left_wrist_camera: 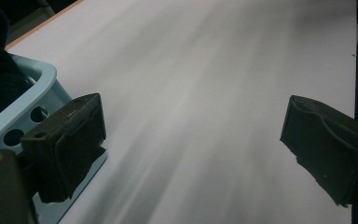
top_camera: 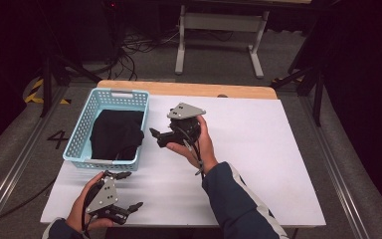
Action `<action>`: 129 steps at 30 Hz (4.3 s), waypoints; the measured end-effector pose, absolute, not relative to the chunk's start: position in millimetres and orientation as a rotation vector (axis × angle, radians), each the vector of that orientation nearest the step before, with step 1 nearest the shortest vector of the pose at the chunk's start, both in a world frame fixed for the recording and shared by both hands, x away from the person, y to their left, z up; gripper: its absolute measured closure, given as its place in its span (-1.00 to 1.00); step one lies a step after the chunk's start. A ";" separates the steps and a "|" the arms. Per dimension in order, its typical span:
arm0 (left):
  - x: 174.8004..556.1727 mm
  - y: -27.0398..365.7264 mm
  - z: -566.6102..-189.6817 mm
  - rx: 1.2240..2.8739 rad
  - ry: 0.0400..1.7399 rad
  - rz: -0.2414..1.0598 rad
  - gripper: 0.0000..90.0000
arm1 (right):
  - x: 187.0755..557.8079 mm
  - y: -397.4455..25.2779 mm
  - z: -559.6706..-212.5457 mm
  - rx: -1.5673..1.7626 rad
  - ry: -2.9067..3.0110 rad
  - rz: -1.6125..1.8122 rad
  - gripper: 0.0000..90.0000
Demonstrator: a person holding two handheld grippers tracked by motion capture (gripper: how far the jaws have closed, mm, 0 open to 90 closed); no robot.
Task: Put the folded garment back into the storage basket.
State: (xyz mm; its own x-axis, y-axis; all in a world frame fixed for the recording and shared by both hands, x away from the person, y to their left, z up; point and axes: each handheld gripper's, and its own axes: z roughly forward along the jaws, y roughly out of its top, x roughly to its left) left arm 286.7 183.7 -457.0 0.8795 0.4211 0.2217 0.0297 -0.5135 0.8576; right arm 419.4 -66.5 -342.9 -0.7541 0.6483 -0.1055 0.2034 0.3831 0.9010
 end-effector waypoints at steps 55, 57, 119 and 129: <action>286.4 183.9 -457.6 2.073 0.340 0.512 -0.85 | 382.0 -124.4 -334.8 0.624 2.054 1.148 -0.78; 286.5 183.6 -457.8 2.075 0.339 0.513 -0.85 | 379.8 -126.3 -335.3 0.620 2.055 1.151 -0.78; 286.9 182.1 -459.2 2.084 0.355 0.528 -0.87 | 335.6 -190.7 -367.2 0.599 2.028 1.108 -0.78; 286.9 182.5 -458.6 2.087 0.349 0.535 -0.87 | 327.6 -197.9 -371.5 0.585 2.021 1.095 -0.78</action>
State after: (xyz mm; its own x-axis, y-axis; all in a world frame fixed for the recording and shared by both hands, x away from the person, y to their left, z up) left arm 286.9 182.5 -458.6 0.8651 0.4413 0.2384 0.0396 -0.5340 0.8445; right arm 327.6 -197.9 -371.5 -0.6136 0.6824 -0.3973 0.0399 0.5292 0.8475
